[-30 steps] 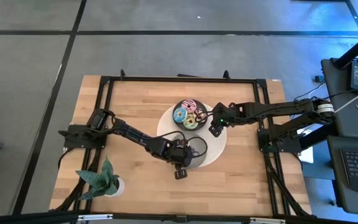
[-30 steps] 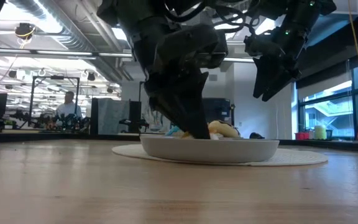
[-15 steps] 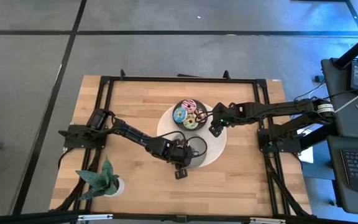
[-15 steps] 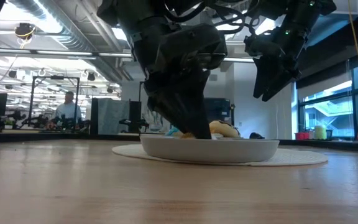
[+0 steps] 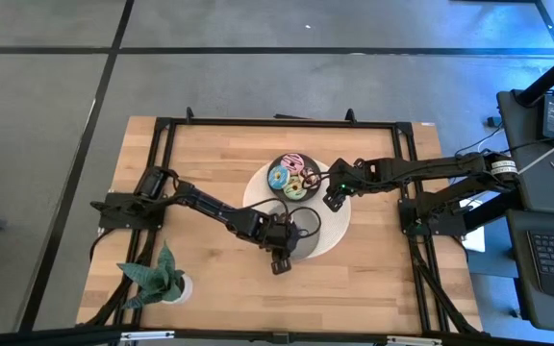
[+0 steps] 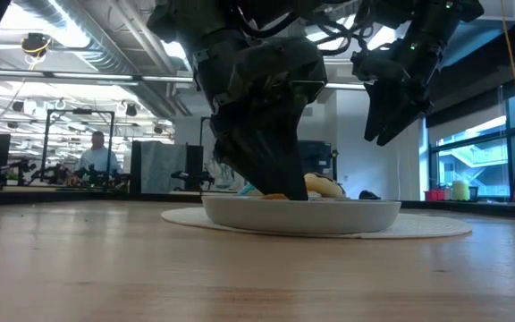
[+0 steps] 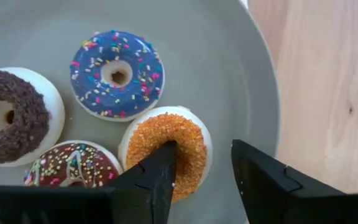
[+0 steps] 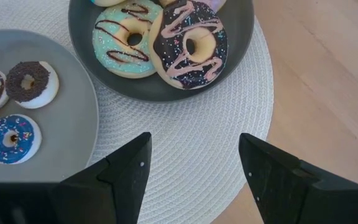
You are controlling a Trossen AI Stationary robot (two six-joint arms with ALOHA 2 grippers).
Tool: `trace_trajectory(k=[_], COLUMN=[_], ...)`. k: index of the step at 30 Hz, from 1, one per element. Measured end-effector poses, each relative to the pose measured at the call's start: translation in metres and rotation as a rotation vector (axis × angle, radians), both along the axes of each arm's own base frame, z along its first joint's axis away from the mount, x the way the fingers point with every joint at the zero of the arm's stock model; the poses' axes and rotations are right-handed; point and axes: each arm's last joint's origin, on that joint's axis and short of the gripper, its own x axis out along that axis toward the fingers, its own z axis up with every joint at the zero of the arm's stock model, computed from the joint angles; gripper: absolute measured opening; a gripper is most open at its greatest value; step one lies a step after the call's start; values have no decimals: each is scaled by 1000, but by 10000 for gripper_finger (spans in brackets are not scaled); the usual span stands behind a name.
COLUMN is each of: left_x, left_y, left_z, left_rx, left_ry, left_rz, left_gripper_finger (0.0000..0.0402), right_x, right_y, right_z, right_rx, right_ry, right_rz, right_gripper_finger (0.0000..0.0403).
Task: Pick & Place donuts
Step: Put the small orange donut on the gray plate
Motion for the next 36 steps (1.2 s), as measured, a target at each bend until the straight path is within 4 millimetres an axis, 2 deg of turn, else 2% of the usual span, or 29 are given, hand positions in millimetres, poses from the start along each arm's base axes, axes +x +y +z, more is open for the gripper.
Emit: trace_trajectory(k=[8,17,21,25,29,33,36], left_x=[2,4,4,4,4,4,4], left_y=[10,16,16,17,17,17,17], left_z=[0,1,1,1,1,1,1], left_rx=[-155,-149,-133,-98,-76,-77,-85], left_ry=[34,27,21,13,8,8,10], left_rz=[-19,3,12,32,39,33,20], left_gripper_finger=[165,163,162,164,165,162,160], right_x=[0,0,-3,-7,-13,-13,-11], right_y=[0,0,5,22,47,78,101], right_z=[0,0,9,24,33,36,31], right_rx=[0,7,39,95,65,45,14], right_ry=[0,-5,-82,-200,-273,-347,-361], right_rz=[0,-14,-58,-29,8,76,144], right_gripper_finger=[244,244,244,244,244,244,244])
